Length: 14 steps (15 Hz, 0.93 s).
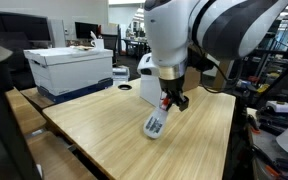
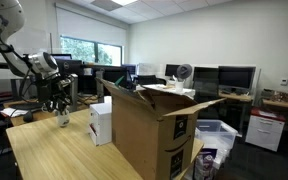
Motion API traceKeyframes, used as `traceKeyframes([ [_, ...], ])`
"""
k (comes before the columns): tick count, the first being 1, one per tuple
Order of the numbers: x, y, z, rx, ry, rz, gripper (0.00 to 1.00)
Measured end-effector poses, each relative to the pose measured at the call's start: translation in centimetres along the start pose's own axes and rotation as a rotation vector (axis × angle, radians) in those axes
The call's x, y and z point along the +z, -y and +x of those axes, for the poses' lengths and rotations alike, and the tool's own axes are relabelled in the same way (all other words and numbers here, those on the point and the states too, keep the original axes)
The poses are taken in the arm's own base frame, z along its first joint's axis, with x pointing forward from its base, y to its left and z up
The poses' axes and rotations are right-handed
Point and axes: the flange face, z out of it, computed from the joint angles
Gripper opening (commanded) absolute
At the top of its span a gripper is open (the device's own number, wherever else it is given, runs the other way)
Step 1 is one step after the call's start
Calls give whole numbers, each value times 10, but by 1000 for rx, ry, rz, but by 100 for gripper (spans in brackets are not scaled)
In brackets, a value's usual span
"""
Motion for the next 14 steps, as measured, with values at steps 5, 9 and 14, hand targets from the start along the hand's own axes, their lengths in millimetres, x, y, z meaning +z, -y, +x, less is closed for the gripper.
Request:
traceKeyframes([
  [5, 9, 7, -2, 18, 125, -95, 3],
  [9, 20, 21, 5, 14, 193, -119, 4],
  [14, 21, 36, 21, -3, 228, -128, 3],
])
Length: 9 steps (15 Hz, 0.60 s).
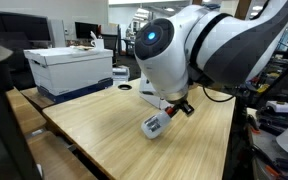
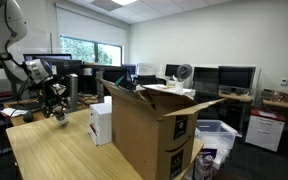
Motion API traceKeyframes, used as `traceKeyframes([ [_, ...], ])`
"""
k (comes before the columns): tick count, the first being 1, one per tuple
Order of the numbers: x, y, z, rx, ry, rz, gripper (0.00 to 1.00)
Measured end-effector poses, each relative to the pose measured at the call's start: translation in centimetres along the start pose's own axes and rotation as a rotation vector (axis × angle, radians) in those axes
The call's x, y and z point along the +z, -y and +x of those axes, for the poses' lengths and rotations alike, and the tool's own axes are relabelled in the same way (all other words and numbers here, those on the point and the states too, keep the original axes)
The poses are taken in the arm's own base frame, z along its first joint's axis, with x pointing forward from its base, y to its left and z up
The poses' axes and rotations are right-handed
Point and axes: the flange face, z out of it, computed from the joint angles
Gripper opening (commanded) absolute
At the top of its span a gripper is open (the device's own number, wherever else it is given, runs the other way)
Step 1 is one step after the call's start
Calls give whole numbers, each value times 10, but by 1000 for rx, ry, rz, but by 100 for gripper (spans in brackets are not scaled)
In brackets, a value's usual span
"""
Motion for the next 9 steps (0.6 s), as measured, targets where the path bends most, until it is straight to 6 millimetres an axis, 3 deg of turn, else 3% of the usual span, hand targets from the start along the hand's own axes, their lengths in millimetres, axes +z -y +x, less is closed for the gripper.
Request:
traceKeyframes([
  [4, -15, 8, 10, -9, 41, -44, 3],
  [9, -34, 3, 13, -4, 57, -99, 3],
])
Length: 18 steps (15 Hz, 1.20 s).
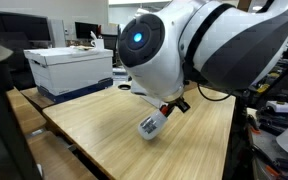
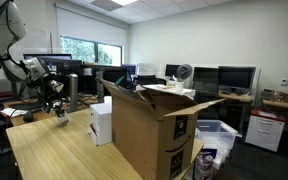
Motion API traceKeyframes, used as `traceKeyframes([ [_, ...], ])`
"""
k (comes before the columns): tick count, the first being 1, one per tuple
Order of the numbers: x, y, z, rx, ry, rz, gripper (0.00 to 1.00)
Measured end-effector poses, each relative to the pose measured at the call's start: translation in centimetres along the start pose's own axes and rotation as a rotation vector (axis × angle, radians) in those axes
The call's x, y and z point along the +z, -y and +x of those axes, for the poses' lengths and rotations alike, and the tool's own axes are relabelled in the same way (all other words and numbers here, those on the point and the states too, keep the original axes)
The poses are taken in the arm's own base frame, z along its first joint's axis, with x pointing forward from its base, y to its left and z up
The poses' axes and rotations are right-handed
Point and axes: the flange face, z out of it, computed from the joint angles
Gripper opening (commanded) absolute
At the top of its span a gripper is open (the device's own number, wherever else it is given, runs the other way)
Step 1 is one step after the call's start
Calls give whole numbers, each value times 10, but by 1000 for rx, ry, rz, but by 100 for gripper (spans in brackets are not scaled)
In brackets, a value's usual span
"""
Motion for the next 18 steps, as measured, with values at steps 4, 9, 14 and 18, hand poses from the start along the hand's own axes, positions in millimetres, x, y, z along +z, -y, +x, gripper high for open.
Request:
traceKeyframes([
  [4, -14, -2, 1, 6, -15, -13, 3],
  [9, -39, 2, 4, 2, -58, -27, 3],
  [14, -62, 10, 8, -7, -99, -45, 3],
  [18, -73, 14, 13, -12, -118, -49, 3],
])
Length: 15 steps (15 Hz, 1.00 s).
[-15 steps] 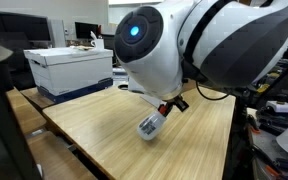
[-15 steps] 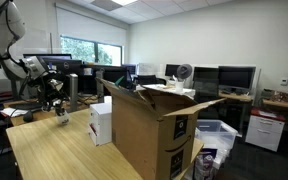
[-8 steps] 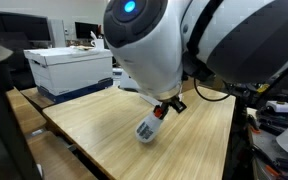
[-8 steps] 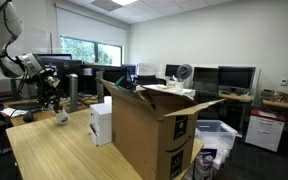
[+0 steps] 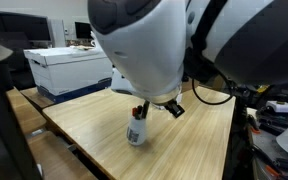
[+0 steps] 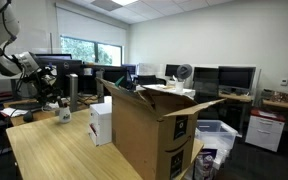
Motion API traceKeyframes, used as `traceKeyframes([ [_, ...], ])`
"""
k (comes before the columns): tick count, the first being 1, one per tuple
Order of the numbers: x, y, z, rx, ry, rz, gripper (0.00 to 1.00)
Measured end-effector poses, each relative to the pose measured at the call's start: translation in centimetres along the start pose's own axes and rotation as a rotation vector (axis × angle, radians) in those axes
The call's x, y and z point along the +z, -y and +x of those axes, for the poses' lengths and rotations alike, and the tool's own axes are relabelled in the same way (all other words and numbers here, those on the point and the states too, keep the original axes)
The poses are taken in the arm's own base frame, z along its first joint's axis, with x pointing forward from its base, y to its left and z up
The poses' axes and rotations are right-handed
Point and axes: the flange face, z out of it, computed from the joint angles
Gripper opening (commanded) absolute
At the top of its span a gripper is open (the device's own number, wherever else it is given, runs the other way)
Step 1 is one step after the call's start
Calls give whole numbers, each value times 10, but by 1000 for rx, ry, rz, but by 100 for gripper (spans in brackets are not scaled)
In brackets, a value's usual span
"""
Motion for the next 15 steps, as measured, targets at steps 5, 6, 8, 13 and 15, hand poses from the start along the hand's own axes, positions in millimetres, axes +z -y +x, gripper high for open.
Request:
traceKeyframes([
  [5, -1, -13, 2, 31, -43, 50, 49],
  [6, 0, -20, 0, 46, -51, 68, 55],
  [8, 4, -39, -10, 90, -62, 110, 66],
  [13, 14, -76, -36, 185, -95, 204, 95],
  [15, 19, -89, -46, 230, -123, 250, 100],
])
